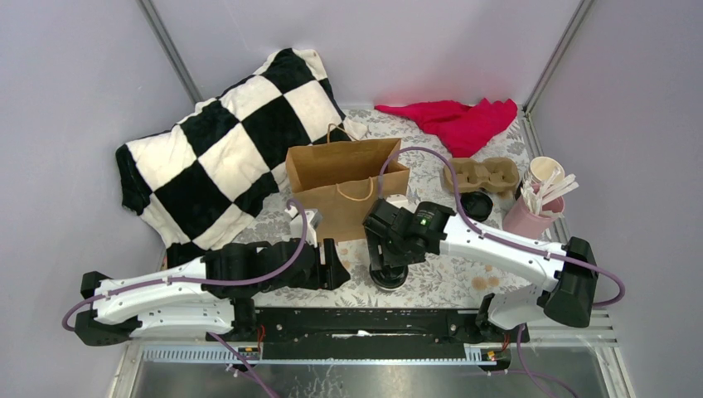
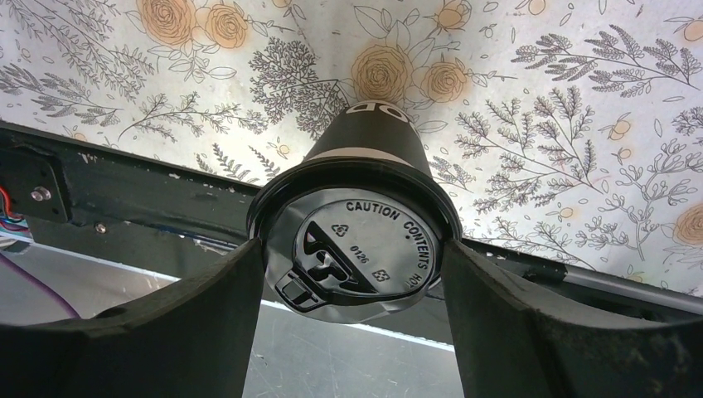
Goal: Pack the takeout coffee
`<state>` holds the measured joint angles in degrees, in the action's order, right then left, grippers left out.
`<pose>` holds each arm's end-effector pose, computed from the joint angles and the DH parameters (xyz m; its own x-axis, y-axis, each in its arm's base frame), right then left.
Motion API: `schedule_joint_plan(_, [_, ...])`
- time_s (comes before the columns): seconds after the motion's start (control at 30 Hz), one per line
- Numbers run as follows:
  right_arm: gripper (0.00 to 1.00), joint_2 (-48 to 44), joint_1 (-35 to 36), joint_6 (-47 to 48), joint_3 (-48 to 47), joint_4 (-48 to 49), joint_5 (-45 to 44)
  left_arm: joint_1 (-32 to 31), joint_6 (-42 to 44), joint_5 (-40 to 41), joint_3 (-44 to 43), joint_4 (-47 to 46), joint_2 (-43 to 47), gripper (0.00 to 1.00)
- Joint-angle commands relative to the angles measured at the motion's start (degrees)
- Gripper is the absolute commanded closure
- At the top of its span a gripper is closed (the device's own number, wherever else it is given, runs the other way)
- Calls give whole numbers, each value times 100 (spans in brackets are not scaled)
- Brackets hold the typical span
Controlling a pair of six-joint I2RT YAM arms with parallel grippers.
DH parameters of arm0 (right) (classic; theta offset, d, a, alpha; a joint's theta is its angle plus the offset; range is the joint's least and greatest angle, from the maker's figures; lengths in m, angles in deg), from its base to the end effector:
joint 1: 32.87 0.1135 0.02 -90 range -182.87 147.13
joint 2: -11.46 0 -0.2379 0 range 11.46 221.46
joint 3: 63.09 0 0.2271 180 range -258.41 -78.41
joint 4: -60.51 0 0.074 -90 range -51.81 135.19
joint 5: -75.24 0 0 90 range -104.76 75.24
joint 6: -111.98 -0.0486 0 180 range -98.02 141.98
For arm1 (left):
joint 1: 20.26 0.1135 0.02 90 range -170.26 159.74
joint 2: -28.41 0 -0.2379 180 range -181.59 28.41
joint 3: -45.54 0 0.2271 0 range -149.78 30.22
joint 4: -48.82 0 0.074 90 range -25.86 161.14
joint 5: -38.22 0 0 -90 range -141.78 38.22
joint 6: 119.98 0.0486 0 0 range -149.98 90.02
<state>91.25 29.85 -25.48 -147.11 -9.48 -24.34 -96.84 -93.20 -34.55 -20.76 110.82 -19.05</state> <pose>0.1238 0.2224 0.2532 -0.9052 -0.1702 -0.3894 -0.2634 0.9437 0.1999 0.0516 -0.1542 0.2798 -0.8562 -0.0857 -0.5095 0.2543 0.7886 -0.5599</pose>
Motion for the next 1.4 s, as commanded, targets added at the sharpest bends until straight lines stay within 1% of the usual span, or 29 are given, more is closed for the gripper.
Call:
schedule_joint_plan(0.0, [23, -79, 82, -147, -229, -209, -196, -24, 13, 132, -189, -36, 96, 32])
schedule_joint_plan(0.17, [23, -61, 83, -155, -512, -430, -268, -24, 11, 140, -154, -38, 164, 32])
schedule_joint_plan(0.5, [23, 147, 100, -191, -438, -533, -245, -24, 3, 102, -101, -31, 244, 32])
schedule_joint_plan(0.77, [22, 288, 109, -180, -426, -378, -360, -24, -83, 121, -62, 85, 392, 31])
schedule_joint_plan(1.2, [20, 396, 109, -211, -398, -297, -387, -25, -37, 78, -110, 141, 326, 31])
schedule_joint_plan(1.3, [15, 390, 109, -219, -500, -365, -389, -32, -9, 22, -137, 143, 250, 28])
schedule_joint_plan(1.33, [4, 376, 109, -224, -548, -401, -399, -31, 12, 3, -156, 140, 216, 27])
schedule_joint_plan(1.37, [1, 353, 109, -226, -588, -449, -403, -28, 31, -10, -176, 140, 185, 26])
